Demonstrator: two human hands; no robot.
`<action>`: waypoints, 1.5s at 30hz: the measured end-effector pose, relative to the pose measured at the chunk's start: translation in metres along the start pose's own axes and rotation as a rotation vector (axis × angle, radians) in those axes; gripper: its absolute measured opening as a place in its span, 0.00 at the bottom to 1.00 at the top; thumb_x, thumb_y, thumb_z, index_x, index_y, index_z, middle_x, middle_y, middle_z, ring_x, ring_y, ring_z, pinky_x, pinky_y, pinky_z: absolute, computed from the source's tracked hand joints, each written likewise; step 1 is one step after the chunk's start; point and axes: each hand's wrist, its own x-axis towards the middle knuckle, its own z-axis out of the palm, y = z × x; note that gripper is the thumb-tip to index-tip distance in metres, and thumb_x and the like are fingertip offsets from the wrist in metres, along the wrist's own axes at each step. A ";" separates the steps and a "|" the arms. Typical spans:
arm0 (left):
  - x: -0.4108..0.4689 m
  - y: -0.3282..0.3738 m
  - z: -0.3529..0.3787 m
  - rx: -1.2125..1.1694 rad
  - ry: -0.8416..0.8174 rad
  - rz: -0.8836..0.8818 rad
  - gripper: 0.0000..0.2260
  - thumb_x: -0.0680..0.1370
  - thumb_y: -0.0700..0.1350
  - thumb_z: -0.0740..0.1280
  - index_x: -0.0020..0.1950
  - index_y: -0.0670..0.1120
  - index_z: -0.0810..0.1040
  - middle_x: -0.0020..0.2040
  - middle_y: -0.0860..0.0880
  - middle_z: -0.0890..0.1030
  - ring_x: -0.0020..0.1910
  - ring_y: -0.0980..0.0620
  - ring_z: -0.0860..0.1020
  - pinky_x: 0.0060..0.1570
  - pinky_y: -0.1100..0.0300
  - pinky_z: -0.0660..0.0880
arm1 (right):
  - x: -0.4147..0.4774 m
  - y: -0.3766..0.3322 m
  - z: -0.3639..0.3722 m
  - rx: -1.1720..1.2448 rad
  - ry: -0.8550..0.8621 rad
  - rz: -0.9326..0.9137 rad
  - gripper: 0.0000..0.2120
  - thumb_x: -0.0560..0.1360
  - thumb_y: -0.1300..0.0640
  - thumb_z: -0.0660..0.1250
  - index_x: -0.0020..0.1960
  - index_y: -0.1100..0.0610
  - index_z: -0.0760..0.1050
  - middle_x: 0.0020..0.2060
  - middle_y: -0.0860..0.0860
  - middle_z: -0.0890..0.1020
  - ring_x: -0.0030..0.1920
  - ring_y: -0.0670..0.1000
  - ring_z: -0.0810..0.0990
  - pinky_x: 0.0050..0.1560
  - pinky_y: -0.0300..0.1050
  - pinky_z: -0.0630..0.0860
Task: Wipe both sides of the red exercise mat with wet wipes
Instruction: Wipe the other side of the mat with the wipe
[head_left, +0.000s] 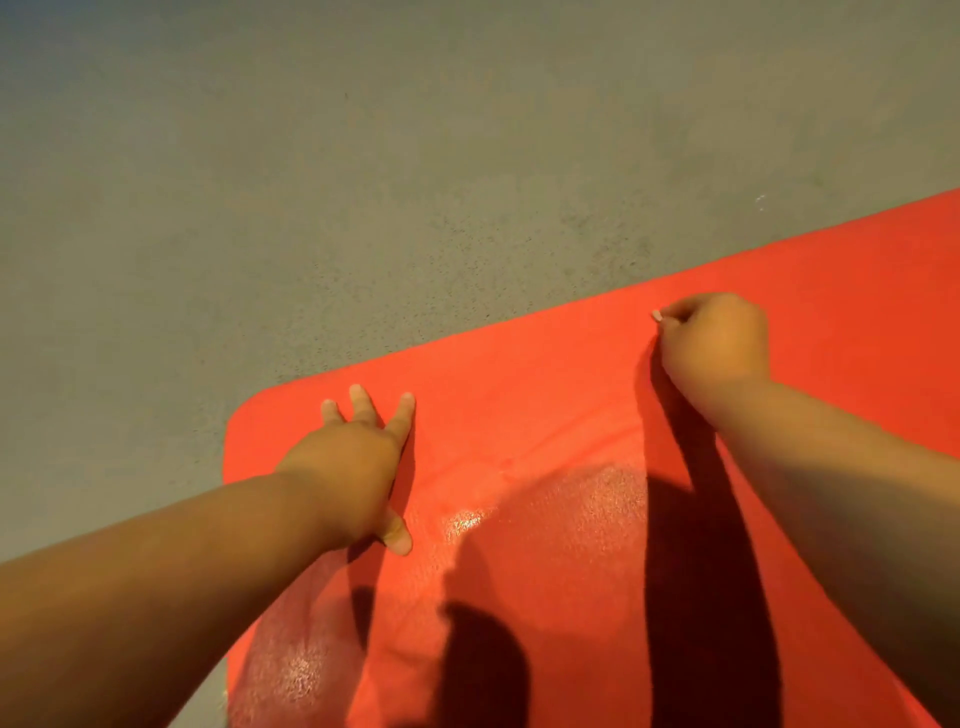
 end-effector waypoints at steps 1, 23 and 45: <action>0.000 0.000 -0.001 0.000 0.002 0.005 0.63 0.62 0.61 0.77 0.76 0.47 0.32 0.76 0.32 0.40 0.73 0.27 0.49 0.69 0.43 0.60 | 0.001 -0.005 0.003 -0.009 0.023 0.030 0.10 0.75 0.62 0.64 0.52 0.62 0.82 0.50 0.62 0.82 0.53 0.61 0.80 0.49 0.47 0.72; -0.006 -0.006 0.004 -0.136 0.030 -0.033 0.65 0.60 0.61 0.78 0.77 0.40 0.36 0.77 0.37 0.40 0.75 0.33 0.48 0.71 0.48 0.59 | -0.075 -0.160 0.077 0.026 -0.349 -0.750 0.12 0.77 0.60 0.60 0.55 0.61 0.80 0.50 0.58 0.77 0.53 0.58 0.75 0.49 0.45 0.68; 0.040 0.065 -0.043 -0.200 0.033 0.029 0.63 0.58 0.58 0.81 0.74 0.63 0.33 0.76 0.42 0.32 0.72 0.25 0.40 0.58 0.24 0.63 | 0.053 0.001 -0.005 -0.100 -0.075 -0.194 0.13 0.72 0.67 0.62 0.51 0.63 0.82 0.50 0.62 0.82 0.53 0.61 0.80 0.54 0.49 0.74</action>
